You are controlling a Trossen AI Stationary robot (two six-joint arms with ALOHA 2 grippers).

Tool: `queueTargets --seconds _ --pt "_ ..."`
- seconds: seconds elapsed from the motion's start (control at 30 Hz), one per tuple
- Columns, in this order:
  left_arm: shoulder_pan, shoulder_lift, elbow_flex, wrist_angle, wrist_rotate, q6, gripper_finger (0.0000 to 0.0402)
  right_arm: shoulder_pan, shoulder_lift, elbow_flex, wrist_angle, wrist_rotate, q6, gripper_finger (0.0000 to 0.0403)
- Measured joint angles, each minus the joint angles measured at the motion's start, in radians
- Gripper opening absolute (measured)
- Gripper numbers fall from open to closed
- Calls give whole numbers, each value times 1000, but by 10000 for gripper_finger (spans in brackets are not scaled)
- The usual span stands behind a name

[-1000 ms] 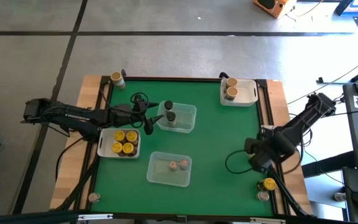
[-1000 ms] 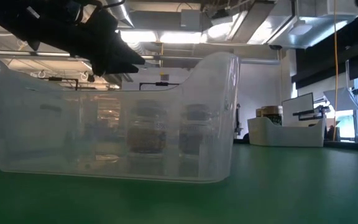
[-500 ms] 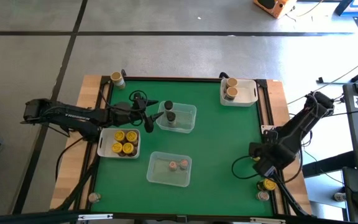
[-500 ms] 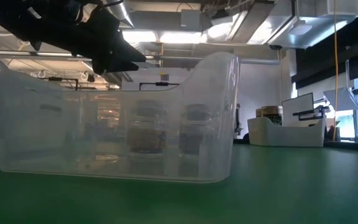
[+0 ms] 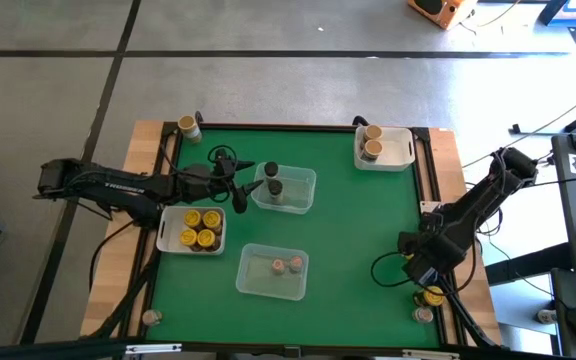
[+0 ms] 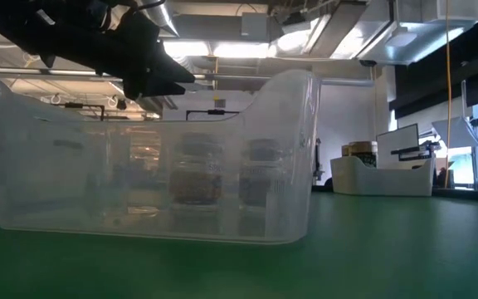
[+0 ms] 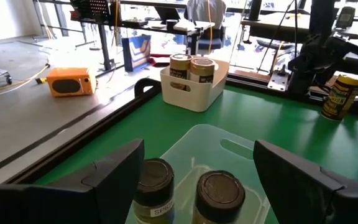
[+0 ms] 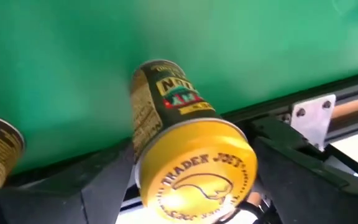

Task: Sort spices by type
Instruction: Put the yellow spice can into the bottom white bin

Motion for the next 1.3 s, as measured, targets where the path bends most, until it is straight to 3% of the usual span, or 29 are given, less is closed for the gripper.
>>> queueTargets --seconds 0.1,0.3,0.57,0.73,0.83,0.9,1.03,1.3 --pt "0 0 0 2 0 0 301 0 0 0 3 3 0 311" --pt "0 0 0 2 0 2 301 0 0 2 24 2 -3 230" --pt "0 0 0 3 0 2 301 -55 2 68 -1 47 24 230" --pt "0 0 0 4 1 1 301 -127 2 189 -21 177 -6 230" --pt "0 0 0 4 58 6 301 -173 1 260 -3 291 -39 231" --pt "-1 0 0 4 109 26 301 -207 4 296 19 350 -85 232" --pt "0 1 0 4 114 28 301 -286 35 341 99 421 -216 233" --pt "-1 1 0 4 115 28 301 -438 208 468 233 435 -548 235"
